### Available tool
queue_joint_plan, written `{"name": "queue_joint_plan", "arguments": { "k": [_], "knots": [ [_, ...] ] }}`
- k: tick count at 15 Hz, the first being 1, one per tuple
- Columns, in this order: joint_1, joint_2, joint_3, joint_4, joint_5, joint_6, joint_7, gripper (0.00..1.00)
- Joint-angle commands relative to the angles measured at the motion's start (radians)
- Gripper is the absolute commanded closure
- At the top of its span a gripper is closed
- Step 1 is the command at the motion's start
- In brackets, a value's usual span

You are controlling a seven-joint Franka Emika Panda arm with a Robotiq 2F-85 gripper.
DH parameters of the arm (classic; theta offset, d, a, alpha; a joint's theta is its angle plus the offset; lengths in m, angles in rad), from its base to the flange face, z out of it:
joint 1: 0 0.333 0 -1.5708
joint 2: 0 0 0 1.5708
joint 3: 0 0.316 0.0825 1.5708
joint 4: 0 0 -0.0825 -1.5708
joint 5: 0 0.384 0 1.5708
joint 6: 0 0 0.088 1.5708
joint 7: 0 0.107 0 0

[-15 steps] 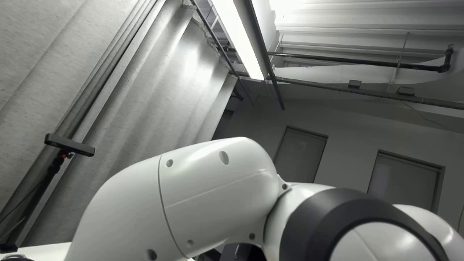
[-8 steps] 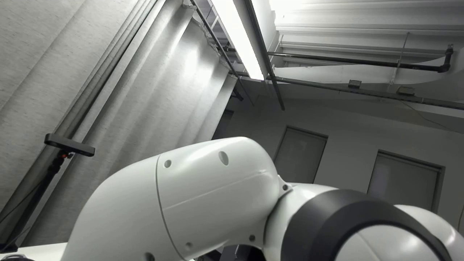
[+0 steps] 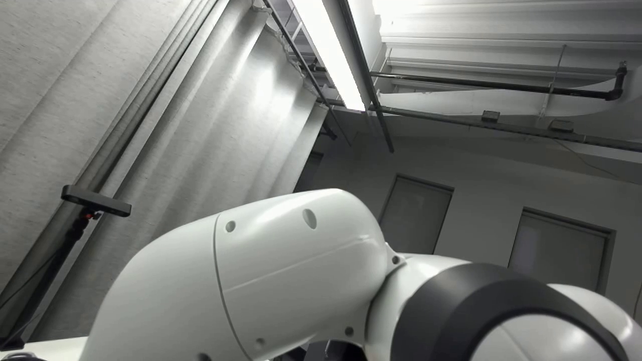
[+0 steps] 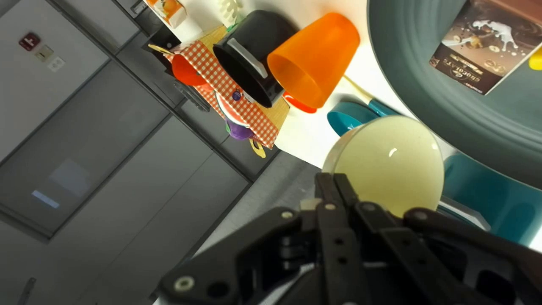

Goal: Pour the contents of the bowl and the blue cup onto the plate

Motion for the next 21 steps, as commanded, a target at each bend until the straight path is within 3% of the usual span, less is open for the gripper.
{"name": "queue_joint_plan", "arguments": {
  "k": [1, 6, 12, 13, 17, 21],
  "knots": [
    [-0.011, 0.003, 0.017, 0.005, -0.01, -0.009, 0.002, 0.97],
    [0.007, 0.014, 0.006, 0.022, 0.008, -0.082, 0.056, 0.99],
    [0.021, 0.036, 0.01, 0.056, 0.034, -0.261, 0.197, 0.99],
    [-0.018, -0.162, 0.011, -0.182, 0.027, -0.241, 0.246, 0.99],
    [-0.063, -0.287, 0.023, -0.304, 0.026, -0.32, 0.312, 0.99],
    [-0.136, -0.482, 0.034, -0.471, 0.018, -0.319, 0.303, 0.99]
  ]
}}
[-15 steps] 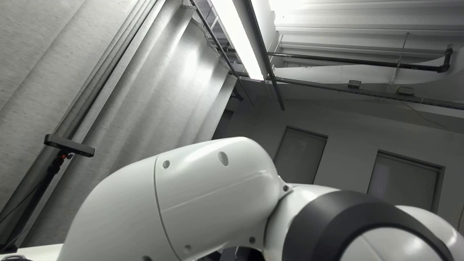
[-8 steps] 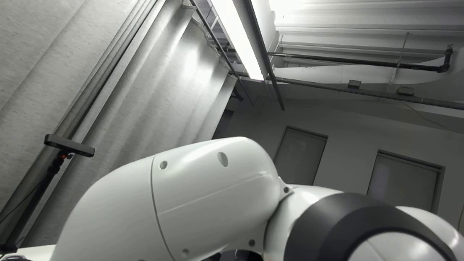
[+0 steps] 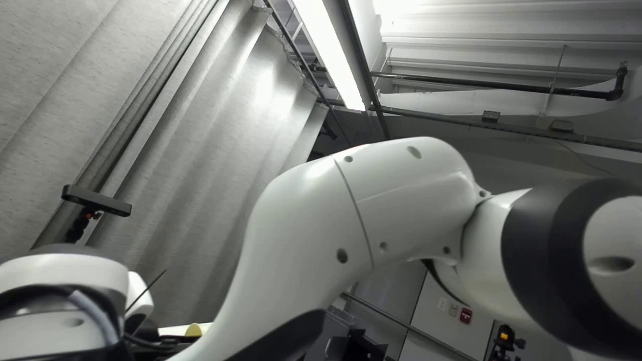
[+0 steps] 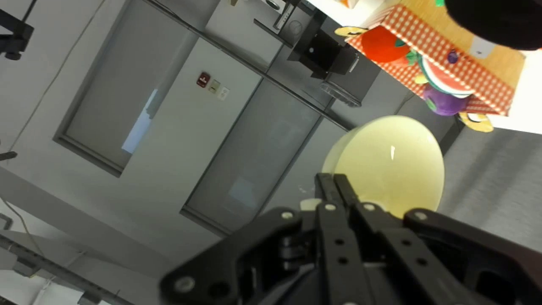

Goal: Pour the contents of the bowl and the blue cup onto the plate

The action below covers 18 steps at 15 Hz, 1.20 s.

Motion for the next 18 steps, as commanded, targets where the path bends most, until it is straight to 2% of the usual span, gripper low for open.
{"name": "queue_joint_plan", "arguments": {
  "k": [1, 4, 9, 14, 18],
  "knots": [
    [-0.087, -0.232, 0.034, -0.222, 0.008, 0.04, 0.033, 0.99],
    [-0.186, -0.388, 0.037, -0.348, 0.072, 0.203, 0.031, 0.99],
    [-0.306, -0.47, -0.015, -0.452, 0.173, 0.516, 0.001, 0.99],
    [-0.367, -0.399, -0.049, -0.49, 0.264, 0.855, -0.064, 0.99],
    [-0.396, -0.334, -0.064, -0.506, 0.381, 1.085, -0.189, 0.99]
  ]
}}
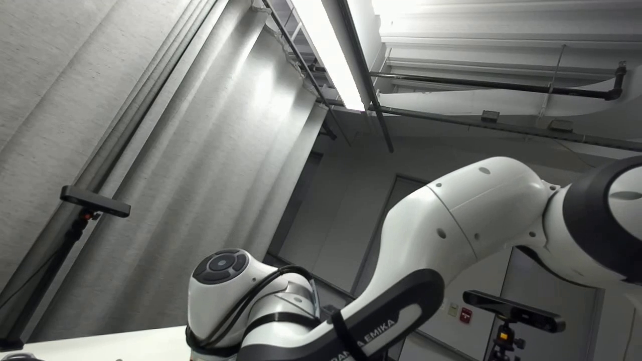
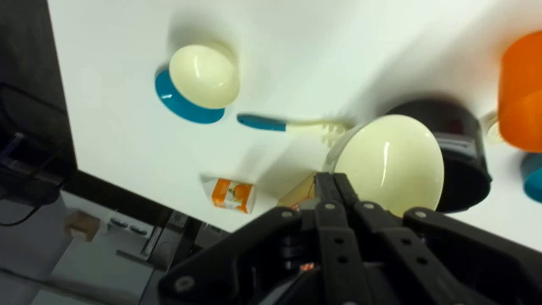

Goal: Pour the contents of the bowl and the blue cup onto the plate

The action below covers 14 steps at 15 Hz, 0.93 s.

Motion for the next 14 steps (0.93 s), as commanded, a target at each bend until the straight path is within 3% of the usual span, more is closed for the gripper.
{"name": "queue_joint_plan", "arguments": {
  "k": [1, 4, 11, 13, 14],
  "knots": [
    [-0.035, 0.048, -0.011, -0.014, 0.143, 0.184, -0.148, 0.99],
    [-0.049, 0.091, -0.024, -0.023, 0.306, 0.259, -0.302, 0.99],
    [-0.025, 0.159, -0.096, -0.008, 0.527, 0.233, -0.515, 0.99],
    [-0.016, 0.172, -0.107, -0.003, 0.557, 0.221, -0.553, 0.71],
    [-0.01, 0.177, -0.114, -0.001, 0.563, 0.218, -0.564, 0.64]
  ]
}}
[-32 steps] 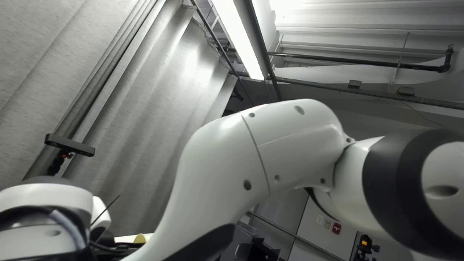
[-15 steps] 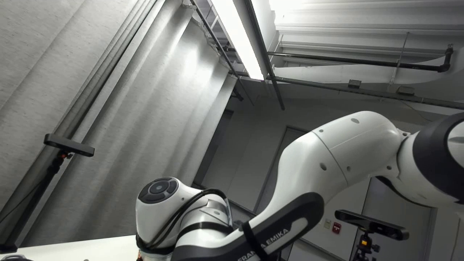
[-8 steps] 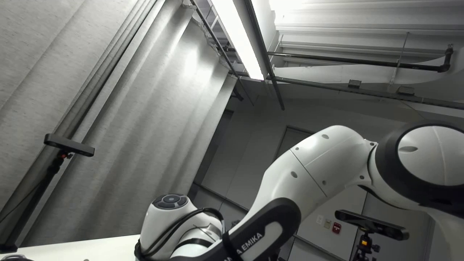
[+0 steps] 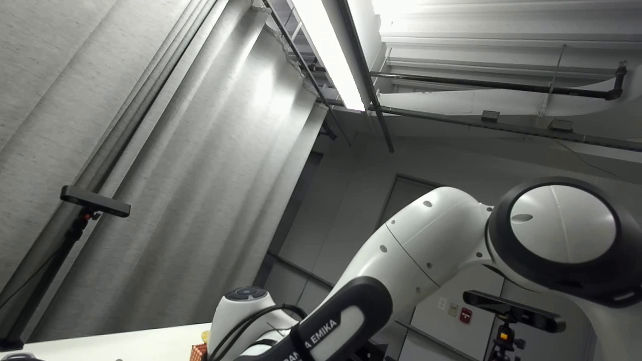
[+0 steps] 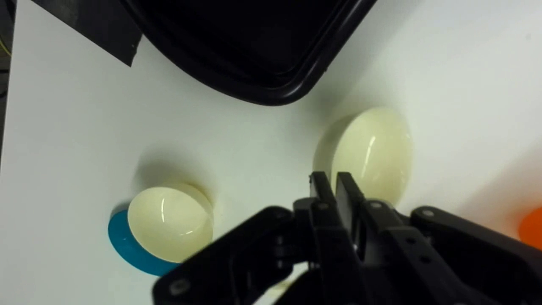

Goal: Pour the contents of the bowl and the blue cup onto the plate

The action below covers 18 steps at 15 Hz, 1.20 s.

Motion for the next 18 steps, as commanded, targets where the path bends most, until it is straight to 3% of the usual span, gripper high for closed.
{"name": "queue_joint_plan", "arguments": {
  "k": [1, 2, 3, 5, 7, 12, 18],
  "knots": [
    [0.03, 0.021, -0.031, 0.015, 0.06, -0.012, -0.073, 0.57],
    [0.034, 0.024, -0.036, 0.015, 0.064, -0.014, -0.079, 0.68],
    [0.039, 0.025, -0.041, 0.014, 0.063, -0.017, -0.084, 0.73],
    [0.049, 0.026, -0.049, 0.013, 0.053, -0.022, -0.088, 0.44],
    [0.064, 0.024, -0.059, 0.012, 0.037, -0.028, -0.083, 0.37],
    [0.146, 0.0, -0.087, 0.025, -0.06, -0.058, -0.044, 0.0],
    [0.212, -0.026, -0.059, 0.053, -0.122, -0.091, -0.033, 0.0]
  ]
}}
